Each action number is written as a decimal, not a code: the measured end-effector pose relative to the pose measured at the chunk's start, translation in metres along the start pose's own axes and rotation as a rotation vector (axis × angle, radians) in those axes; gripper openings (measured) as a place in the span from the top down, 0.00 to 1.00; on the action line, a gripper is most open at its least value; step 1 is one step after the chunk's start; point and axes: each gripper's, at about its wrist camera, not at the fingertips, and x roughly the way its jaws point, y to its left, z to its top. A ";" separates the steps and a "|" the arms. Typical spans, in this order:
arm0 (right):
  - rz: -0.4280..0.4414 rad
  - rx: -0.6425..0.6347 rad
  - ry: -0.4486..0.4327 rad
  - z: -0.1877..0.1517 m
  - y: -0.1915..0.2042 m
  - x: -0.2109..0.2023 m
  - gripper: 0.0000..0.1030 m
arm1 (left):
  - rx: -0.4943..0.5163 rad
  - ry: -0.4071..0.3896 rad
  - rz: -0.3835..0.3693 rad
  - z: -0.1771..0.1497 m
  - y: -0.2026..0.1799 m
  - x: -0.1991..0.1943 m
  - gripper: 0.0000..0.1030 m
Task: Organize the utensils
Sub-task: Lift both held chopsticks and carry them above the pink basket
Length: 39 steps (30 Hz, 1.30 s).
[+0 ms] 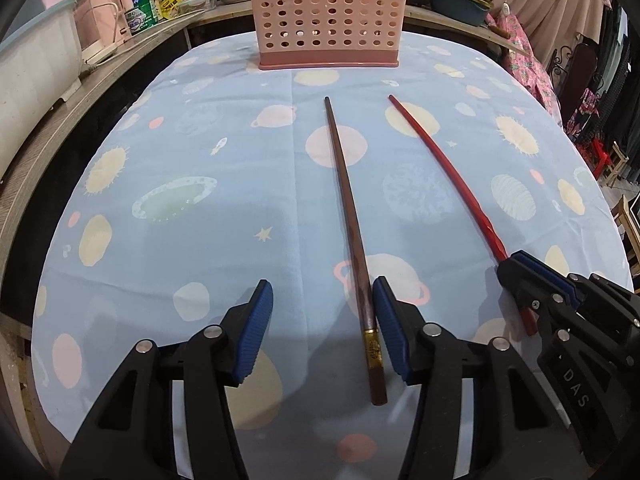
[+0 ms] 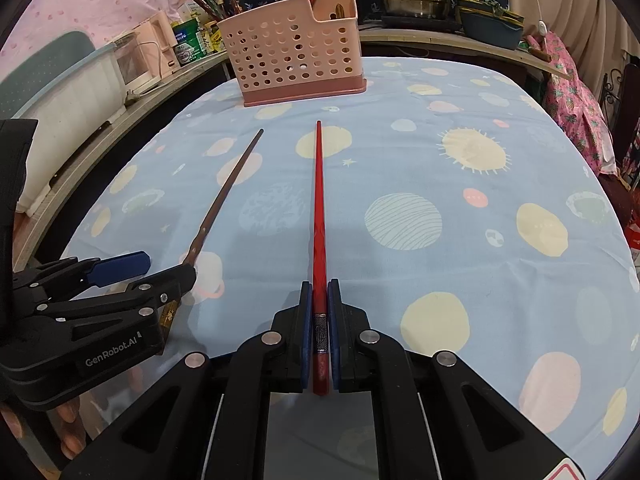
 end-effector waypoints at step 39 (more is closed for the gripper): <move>0.037 -0.004 -0.284 0.134 0.003 -0.071 0.93 | -0.090 -0.267 -0.063 0.110 0.045 -0.088 0.94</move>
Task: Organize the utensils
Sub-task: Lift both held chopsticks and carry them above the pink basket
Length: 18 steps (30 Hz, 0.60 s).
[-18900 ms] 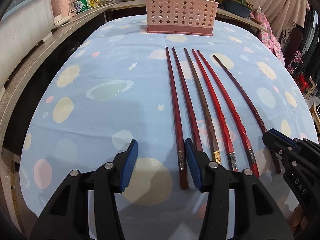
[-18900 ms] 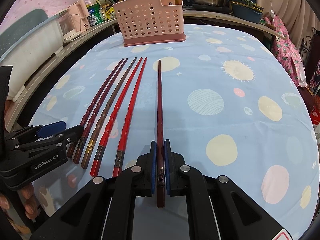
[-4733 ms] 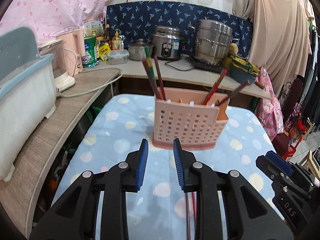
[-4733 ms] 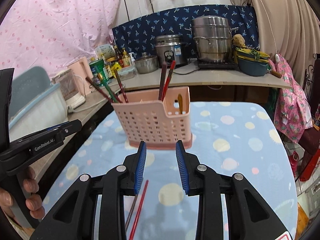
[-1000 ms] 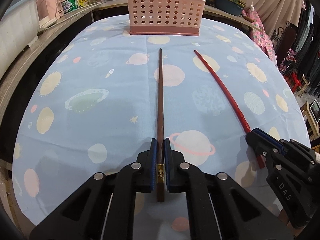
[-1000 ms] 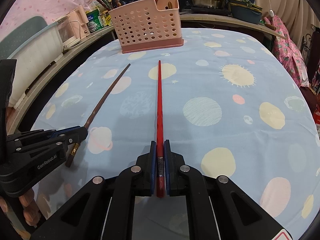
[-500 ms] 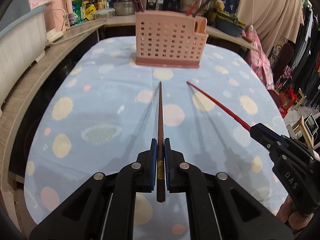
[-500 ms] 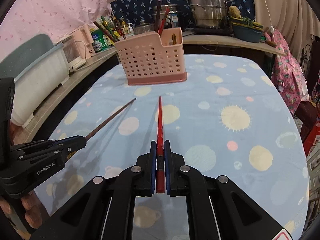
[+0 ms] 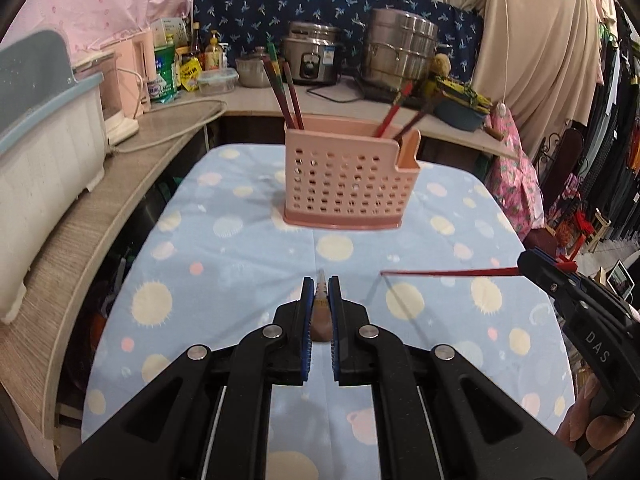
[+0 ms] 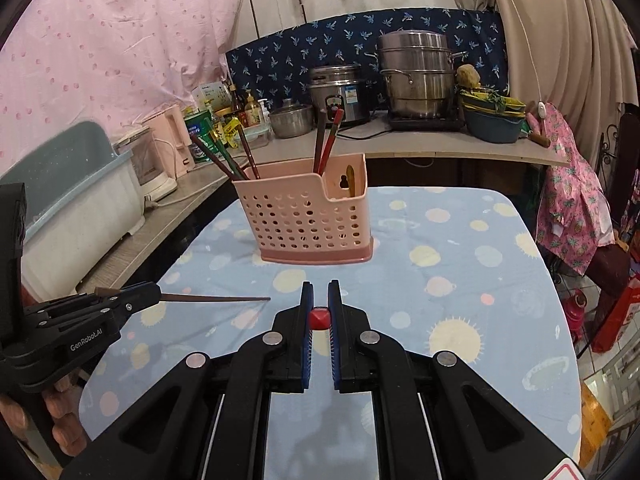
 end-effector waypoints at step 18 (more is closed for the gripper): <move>0.044 0.021 -0.140 0.084 0.008 -0.003 0.93 | -0.011 -0.181 -0.015 0.096 0.008 -0.019 0.94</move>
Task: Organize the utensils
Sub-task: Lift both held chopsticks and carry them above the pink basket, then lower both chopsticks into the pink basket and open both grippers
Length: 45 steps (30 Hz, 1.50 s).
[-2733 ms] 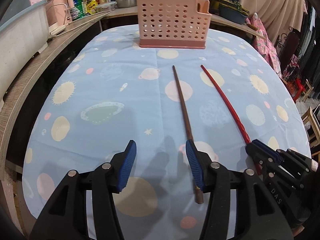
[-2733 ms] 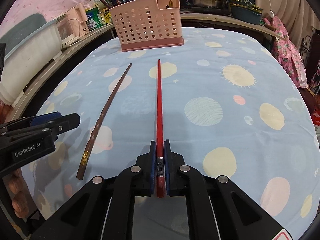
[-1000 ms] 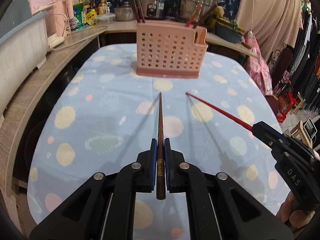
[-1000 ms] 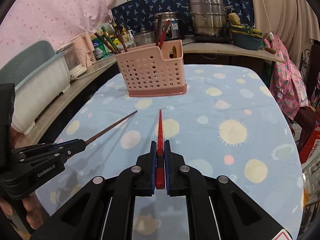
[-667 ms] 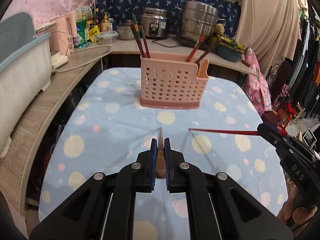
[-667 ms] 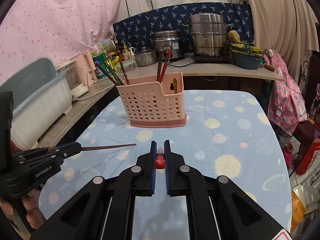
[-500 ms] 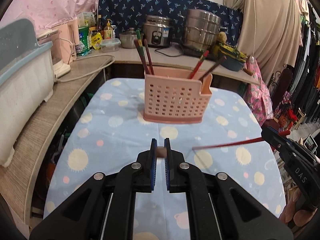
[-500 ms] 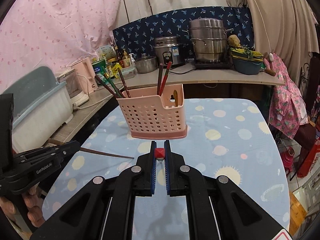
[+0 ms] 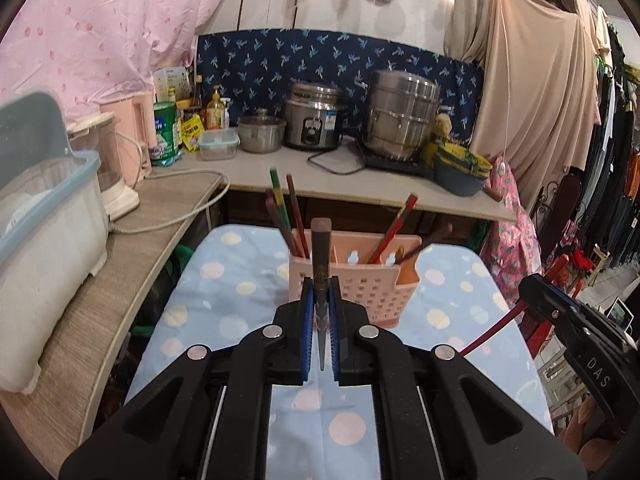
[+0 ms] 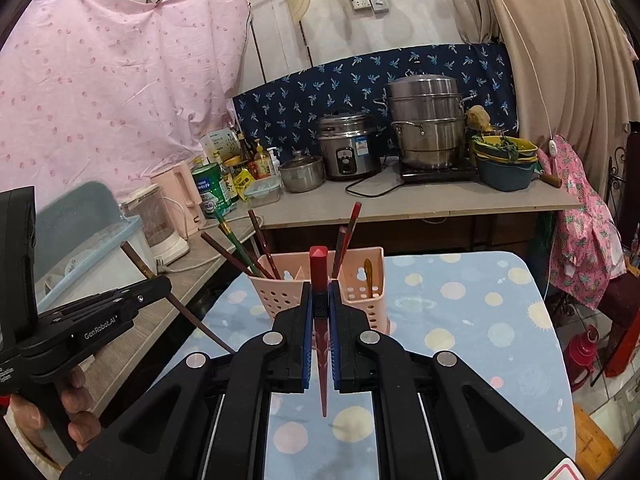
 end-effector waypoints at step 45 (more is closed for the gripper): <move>0.008 0.088 -0.024 0.082 -0.023 0.118 0.86 | -0.066 -0.071 0.048 0.077 0.011 0.074 0.78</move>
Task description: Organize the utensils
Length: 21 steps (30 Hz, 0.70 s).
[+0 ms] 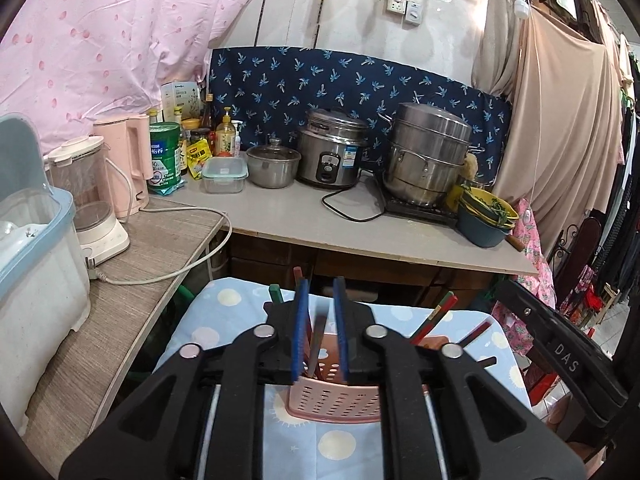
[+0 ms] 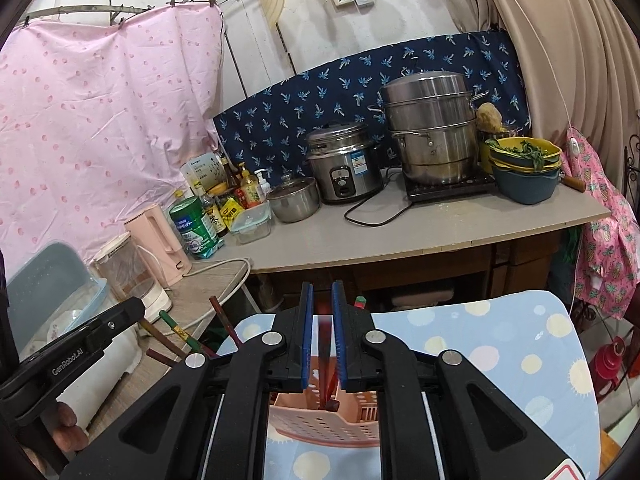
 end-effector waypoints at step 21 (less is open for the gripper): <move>-0.059 -0.099 0.042 -0.073 0.010 -0.069 0.64 | 0.088 0.066 0.096 -0.074 -0.005 -0.039 0.67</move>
